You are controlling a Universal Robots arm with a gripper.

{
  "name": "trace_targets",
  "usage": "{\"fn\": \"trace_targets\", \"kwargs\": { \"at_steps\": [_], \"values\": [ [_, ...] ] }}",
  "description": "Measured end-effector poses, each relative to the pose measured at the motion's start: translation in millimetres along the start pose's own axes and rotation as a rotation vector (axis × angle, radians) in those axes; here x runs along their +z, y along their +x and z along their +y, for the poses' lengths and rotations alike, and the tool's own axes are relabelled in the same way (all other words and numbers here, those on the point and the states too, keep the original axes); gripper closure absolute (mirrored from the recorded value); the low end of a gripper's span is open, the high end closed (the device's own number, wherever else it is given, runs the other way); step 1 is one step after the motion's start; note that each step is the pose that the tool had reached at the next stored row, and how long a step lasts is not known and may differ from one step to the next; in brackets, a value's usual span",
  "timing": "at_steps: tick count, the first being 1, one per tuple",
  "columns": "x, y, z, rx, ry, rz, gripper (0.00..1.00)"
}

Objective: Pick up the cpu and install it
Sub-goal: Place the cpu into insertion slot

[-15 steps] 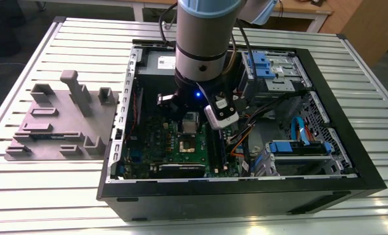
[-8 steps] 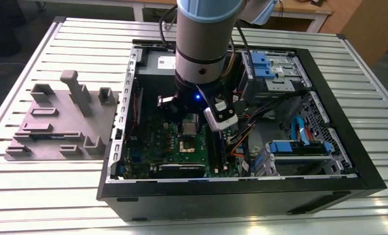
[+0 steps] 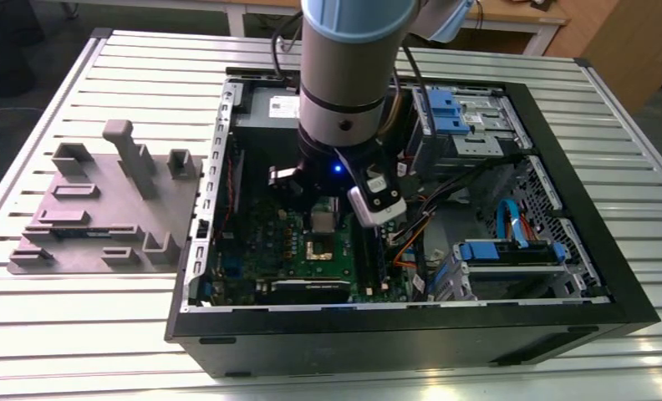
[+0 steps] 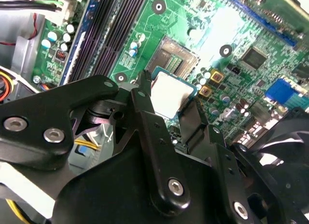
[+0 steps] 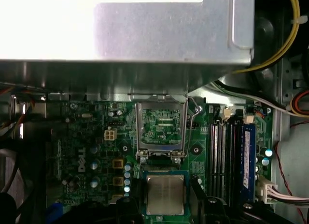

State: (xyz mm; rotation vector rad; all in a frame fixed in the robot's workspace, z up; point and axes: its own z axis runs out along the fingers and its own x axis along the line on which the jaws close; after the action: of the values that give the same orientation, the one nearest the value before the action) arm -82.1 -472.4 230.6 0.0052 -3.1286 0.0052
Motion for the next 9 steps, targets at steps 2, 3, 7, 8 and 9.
{"fn": "trace_targets", "kwargs": {
  "at_steps": [2,3,7,8,9],
  "values": [
    [1.4,0.0,-1.8,-0.001,0.0,0.0,0.53],
    [2.6,0.0,-2.2,-0.001,-0.0002,-0.0001,0.53],
    [4.6,-0.1,-2.6,-0.001,0.0001,0.0,0.53],
    [4.8,-0.1,-2.6,-0.001,0.0003,0.0,0.53],
    [4.9,-0.1,-2.6,-0.001,0.0003,0.0,0.53]
  ]
}}
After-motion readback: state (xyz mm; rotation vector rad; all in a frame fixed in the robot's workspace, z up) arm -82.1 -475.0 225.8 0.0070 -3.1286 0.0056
